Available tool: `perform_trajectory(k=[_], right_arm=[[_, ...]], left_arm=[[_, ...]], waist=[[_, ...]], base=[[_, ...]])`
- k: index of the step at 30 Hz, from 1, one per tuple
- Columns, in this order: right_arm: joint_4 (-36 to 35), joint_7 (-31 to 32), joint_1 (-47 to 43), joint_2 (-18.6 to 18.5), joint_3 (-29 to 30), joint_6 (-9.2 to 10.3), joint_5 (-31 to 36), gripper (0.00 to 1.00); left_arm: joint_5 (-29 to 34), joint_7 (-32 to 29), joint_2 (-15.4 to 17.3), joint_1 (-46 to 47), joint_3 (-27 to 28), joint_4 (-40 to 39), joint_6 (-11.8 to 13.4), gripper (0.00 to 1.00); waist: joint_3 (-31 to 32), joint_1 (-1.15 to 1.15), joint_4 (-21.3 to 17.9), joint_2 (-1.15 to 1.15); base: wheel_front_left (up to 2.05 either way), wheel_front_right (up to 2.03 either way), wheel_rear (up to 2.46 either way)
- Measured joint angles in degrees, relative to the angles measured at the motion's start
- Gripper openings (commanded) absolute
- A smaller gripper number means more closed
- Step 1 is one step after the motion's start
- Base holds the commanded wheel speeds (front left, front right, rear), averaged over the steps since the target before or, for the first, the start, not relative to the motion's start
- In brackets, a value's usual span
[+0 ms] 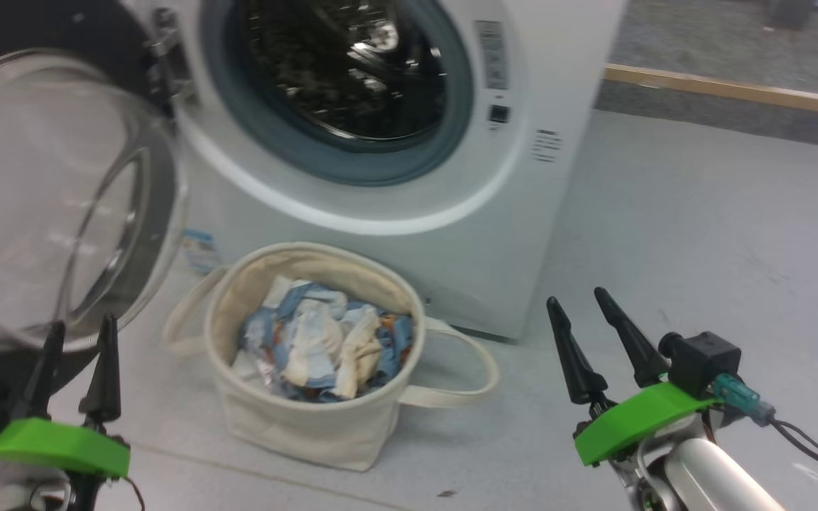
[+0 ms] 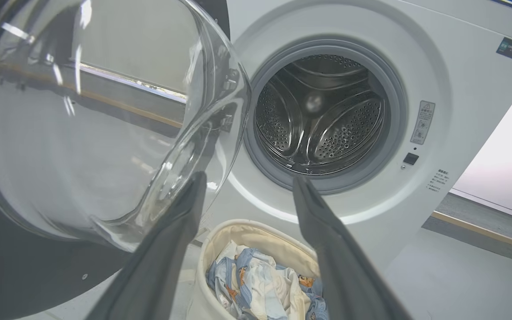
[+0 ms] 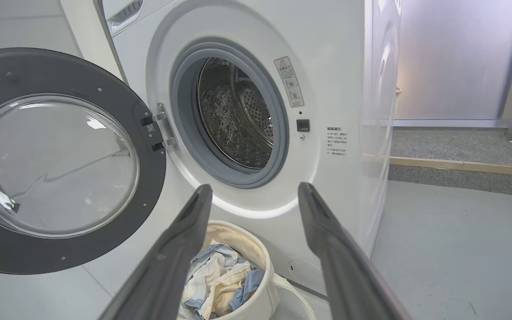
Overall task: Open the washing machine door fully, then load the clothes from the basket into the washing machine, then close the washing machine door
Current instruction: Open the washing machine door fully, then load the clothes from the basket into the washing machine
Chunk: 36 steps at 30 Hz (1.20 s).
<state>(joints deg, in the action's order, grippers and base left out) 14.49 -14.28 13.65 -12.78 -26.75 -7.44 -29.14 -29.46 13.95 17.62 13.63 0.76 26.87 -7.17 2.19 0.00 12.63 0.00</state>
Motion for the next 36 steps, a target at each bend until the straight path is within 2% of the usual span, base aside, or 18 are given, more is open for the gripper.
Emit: perform_trajectory(k=[9, 15, 36], right_arm=[[-1.3, 0.0, 0.03, -0.63, 1.7, 0.0, 0.43, 1.0], [-1.98, -0.01, -0.13, -0.62, 3.82, 0.0, 0.89, 1.0], [-2.27, -0.01, -1.46, -0.66, 4.58, 0.0, 1.32, 1.0]], left_arm=[[-2.0, 0.04, 0.77, -4.3, 0.0, -3.8, 0.0, 1.0], [-2.5, 0.12, 0.75, -5.37, 0.34, -4.65, 0.0, 1.0], [-2.6, 0.29, 0.73, -6.64, -0.08, -5.27, 0.02, 1.0]], waist=[[0.31, 0.0, -8.55, 0.0], [0.31, 0.0, -11.33, 0.0], [0.52, 0.0, -10.14, 0.0]], base=[[0.0, 0.0, 0.0], [0.0, 0.0, 0.0], [-0.01, -0.01, 0.01]])
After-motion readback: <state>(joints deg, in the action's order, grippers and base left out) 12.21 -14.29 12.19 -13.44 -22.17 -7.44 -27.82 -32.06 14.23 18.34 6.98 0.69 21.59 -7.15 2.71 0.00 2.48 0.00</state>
